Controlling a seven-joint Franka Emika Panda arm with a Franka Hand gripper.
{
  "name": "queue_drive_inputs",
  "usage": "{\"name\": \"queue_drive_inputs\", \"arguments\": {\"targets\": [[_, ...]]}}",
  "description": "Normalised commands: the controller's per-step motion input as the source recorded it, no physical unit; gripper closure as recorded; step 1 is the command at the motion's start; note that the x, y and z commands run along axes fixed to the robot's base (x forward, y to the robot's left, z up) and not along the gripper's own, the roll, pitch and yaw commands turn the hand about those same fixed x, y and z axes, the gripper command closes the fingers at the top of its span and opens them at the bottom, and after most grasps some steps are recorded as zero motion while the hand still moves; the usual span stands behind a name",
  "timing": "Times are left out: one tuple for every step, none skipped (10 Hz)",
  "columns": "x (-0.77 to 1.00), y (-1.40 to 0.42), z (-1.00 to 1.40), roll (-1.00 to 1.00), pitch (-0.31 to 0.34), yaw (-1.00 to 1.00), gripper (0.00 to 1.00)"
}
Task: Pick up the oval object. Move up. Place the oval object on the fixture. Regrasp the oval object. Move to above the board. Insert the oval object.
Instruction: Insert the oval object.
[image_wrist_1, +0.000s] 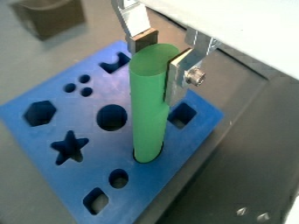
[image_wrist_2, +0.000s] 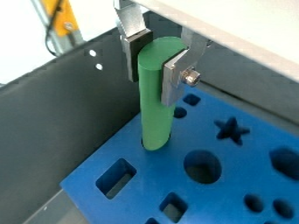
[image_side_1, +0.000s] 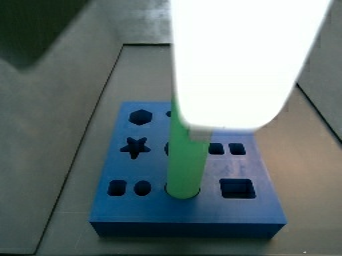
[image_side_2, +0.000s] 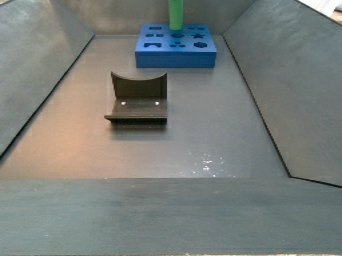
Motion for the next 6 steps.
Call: {"name": "queue_drive_inputs", "arguments": {"targets": [[0.00, 0.00, -0.53, 0.00, -0.009, -0.61, 1.00], [-0.12, -0.05, -0.79, 0.09, -0.109, -0.57, 1.00], [-0.17, -0.06, -0.79, 0.10, -0.131, -0.51, 1.00], [-0.13, 0.00, 0.00, 0.00, -0.029, -0.04, 1.00], [0.01, 0.00, 0.00, 0.00, 0.024, 0.00, 1.00], [0.00, 0.00, 0.00, 0.00, 0.000, 0.00, 1.00]]}}
